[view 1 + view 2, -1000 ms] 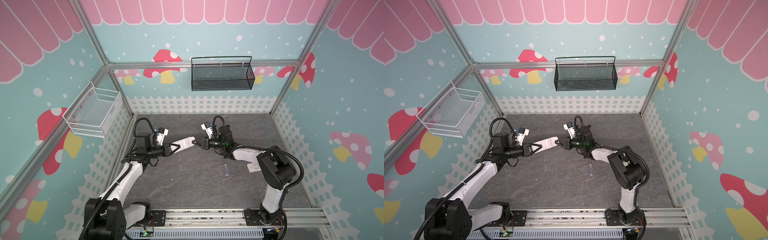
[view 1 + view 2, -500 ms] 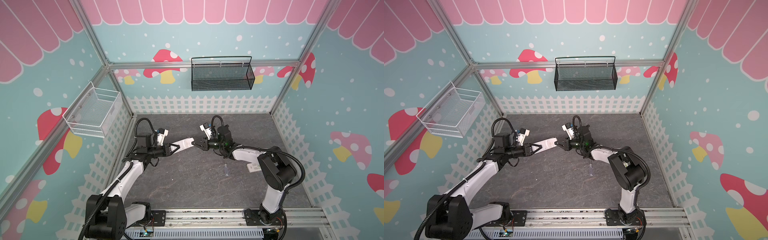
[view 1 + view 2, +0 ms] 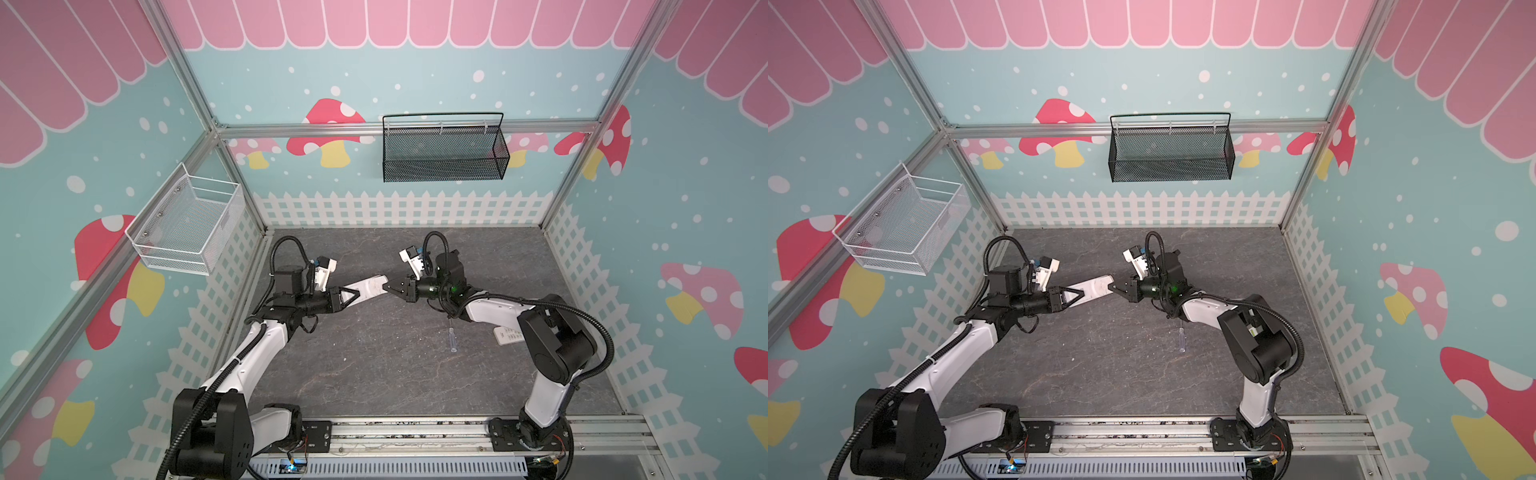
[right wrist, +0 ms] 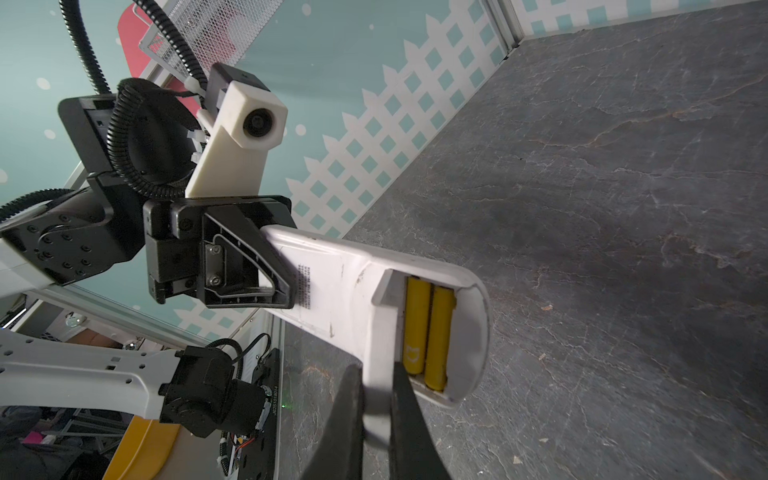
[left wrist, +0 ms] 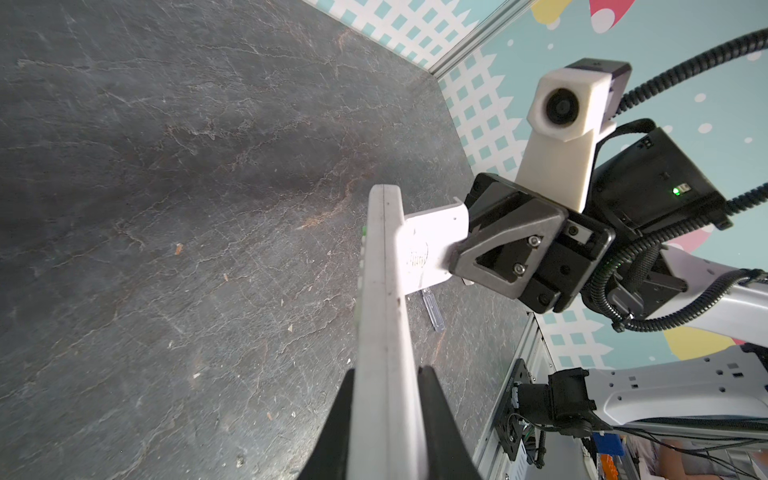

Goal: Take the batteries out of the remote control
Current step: 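Pinch the battery cover with the right gripper and slide it off the remote, then lower the remote with the left gripper while the right gripper drops the cover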

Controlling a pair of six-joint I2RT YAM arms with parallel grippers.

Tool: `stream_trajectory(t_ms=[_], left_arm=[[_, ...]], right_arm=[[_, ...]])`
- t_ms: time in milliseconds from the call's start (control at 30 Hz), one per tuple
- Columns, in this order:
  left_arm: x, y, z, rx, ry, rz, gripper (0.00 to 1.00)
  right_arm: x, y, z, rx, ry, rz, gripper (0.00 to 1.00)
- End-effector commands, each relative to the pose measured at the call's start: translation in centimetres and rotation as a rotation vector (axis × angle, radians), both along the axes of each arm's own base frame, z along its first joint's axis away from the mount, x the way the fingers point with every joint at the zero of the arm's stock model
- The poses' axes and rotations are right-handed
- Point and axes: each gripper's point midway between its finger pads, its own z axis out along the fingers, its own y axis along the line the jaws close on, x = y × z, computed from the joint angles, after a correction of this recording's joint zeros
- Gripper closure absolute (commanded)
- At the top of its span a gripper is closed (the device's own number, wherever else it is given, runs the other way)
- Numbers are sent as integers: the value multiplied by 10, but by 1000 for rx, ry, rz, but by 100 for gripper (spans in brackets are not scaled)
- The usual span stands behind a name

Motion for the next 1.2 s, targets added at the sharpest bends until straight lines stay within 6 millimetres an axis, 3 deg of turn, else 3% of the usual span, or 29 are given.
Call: stream_trajectory(t_ms=[0,300,433,533,767,967,1167], left_arm=[[-4,-12,12,-48,-29,-61,100],[0,-14,11,-32,-20,-46,100],[-5,-18,3,-19,1,-55,100],[-9,-26,-3,-3,21,-74,100],[-11,-50,-19,12,87,-118,100],[3,-49,-49,38,192,-55,100],[2,-67,-67,-9,271,-110,99]], right_arm=[[-13,-3,9,5,-19,6,97],[-19,-27,13,-1,-38,-43,99],[-13,-49,12,-34,-36,-110,100],[-8,-77,17,-47,-42,-190,100],[18,-156,2,-239,-35,-441,100],[41,-244,-42,-551,35,-692,100],[47,-305,-75,-796,96,-840,100]])
